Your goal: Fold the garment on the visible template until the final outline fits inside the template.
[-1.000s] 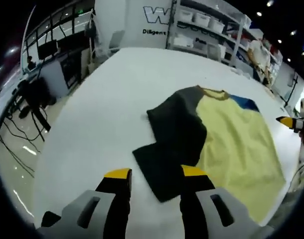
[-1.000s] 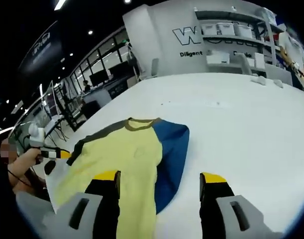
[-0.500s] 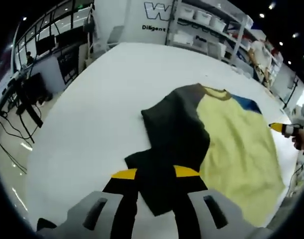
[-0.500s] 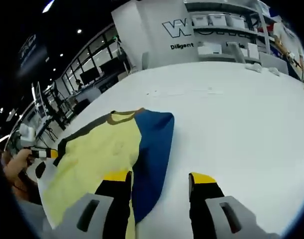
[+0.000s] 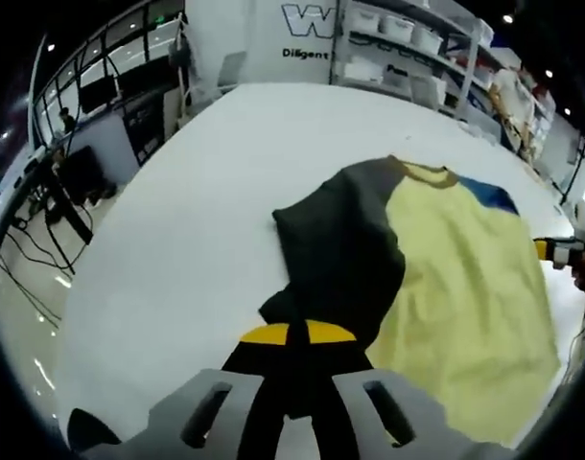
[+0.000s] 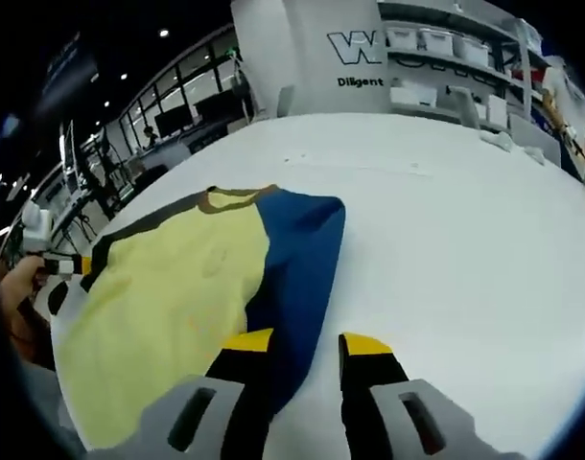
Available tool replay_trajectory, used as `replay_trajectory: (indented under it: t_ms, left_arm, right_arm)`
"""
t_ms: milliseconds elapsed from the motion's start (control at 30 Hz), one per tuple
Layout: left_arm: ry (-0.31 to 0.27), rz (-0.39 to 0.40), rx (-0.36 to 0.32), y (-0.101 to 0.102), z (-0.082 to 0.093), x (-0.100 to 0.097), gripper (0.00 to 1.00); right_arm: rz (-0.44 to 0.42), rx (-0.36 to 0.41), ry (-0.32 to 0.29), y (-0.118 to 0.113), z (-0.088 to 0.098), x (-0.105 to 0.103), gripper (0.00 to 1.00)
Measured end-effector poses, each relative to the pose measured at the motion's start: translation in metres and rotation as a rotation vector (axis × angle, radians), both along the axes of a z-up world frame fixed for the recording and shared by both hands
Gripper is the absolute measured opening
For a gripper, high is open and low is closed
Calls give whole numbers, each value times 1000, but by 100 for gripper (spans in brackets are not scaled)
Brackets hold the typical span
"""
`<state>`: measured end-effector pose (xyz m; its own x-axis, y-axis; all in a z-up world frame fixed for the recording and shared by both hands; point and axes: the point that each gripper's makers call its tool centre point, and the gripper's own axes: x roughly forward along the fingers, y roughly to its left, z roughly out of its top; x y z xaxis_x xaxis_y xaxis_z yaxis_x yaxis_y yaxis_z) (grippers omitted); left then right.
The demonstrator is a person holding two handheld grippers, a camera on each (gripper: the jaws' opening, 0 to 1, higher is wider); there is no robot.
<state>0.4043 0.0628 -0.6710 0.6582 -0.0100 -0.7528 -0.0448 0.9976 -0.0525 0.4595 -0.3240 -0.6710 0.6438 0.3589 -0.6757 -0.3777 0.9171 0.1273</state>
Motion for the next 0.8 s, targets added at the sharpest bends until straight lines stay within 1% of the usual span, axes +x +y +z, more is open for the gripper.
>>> replay_trajectory:
  t_ms: [67, 100, 133, 200, 267, 333, 367, 533, 633, 800]
  left_arm:
    - [-1, -4, 5, 1, -1, 1, 0]
    - [-2, -5, 5, 1, -1, 1, 0]
    - [-2, -2, 4, 2, -1, 1, 0]
    - [-1, 20, 4, 8, -1, 1, 0]
    - [-13, 44, 0, 14, -1, 2, 0]
    - [-22, 48, -2, 17, -1, 3, 0]
    - [-25, 47, 2, 22, -2, 6, 0]
    - [-26, 31, 32, 30, -1, 12, 0]
    - [-26, 23, 57, 36, -1, 14, 0]
    - [-24, 7, 106, 42, 0, 17, 0]
  right_arm:
    - [14, -5, -4, 3, -1, 0, 7]
    - [22, -10, -6, 3, -1, 0, 2]
    - [32, -16, 0, 5, -1, -1, 0]
    - [57, -55, -4, 3, -2, 2, 0]
    - [75, -77, 9, 3, -3, 3, 0]
    - [102, -119, 10, 0, -4, 5, 0]
    - [109, -127, 13, -1, -4, 6, 0]
    - [133, -152, 16, -6, -2, 11, 0]
    - [137, -166, 15, -13, 0, 18, 0]
    - [125, -159, 28, -21, 5, 20, 0]
